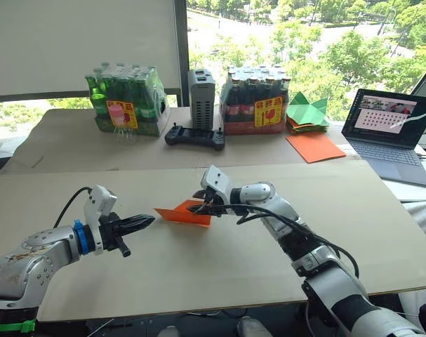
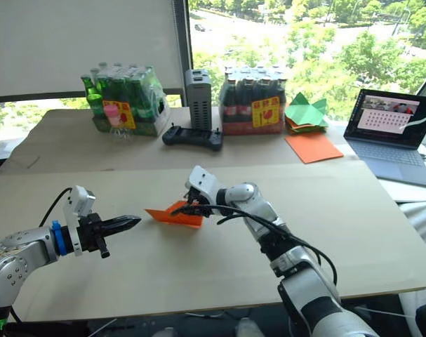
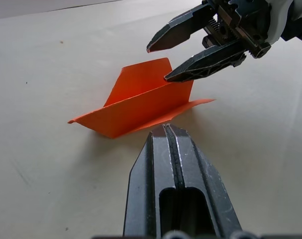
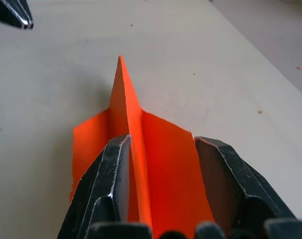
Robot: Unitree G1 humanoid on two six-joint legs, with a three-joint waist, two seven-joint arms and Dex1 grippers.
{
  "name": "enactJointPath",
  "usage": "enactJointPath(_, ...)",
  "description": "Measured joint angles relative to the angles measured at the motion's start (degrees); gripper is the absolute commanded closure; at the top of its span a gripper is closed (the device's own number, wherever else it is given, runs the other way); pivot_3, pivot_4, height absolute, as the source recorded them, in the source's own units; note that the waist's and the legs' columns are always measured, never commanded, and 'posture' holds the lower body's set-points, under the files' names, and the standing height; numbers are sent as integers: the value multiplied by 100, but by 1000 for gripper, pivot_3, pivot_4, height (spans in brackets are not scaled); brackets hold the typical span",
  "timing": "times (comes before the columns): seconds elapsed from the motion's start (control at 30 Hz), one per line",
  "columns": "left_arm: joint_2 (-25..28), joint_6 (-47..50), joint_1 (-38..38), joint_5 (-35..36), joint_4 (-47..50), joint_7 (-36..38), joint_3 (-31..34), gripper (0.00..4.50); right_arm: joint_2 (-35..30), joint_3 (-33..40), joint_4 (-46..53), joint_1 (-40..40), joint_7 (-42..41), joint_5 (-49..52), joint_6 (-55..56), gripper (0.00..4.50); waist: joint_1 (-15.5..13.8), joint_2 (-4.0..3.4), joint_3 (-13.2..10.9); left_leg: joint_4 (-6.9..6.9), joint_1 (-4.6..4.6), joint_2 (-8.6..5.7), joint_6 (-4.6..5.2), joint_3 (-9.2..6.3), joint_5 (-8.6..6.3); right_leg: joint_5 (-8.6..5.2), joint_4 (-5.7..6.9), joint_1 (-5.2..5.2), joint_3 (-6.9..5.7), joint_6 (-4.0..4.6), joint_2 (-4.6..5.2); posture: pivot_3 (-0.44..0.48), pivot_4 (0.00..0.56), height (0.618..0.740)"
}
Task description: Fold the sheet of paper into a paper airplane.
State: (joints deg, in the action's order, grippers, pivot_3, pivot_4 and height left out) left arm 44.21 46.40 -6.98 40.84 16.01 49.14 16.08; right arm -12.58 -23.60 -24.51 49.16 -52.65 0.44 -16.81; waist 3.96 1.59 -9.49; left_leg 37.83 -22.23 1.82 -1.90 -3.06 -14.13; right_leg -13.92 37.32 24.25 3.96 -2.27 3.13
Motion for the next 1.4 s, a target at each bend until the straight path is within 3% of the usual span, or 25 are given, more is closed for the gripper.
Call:
enactJointPath(0.93, 0, 0, 150, 2, 116, -132, 27, 4500, 407, -110, -1216, 325, -234, -643, 651, 2209, 11, -1, 0, -1, 2, 1, 0, -1, 0, 1, 4, 1, 0, 1, -1, 0, 150, 740)
enactJointPath(1.17, 0, -1, 169, 2, 117, -156, 39, 4500, 461, -99, -1280, 349, -261, -678, 667, 4404, 6, -1, 0, -1, 3, 1, 0, -1, 0, 1, 6, 2, 0, 1, 0, 0, 150, 740)
enactJointPath(1.4, 0, -3, 205, 1, 117, -192, 39, 4500, 388, -63, -1139, 285, -197, -717, 648, 4460, 4, -1, -1, -1, 2, 0, 0, -1, 0, 1, 5, 2, 0, 1, 0, 0, 150, 740)
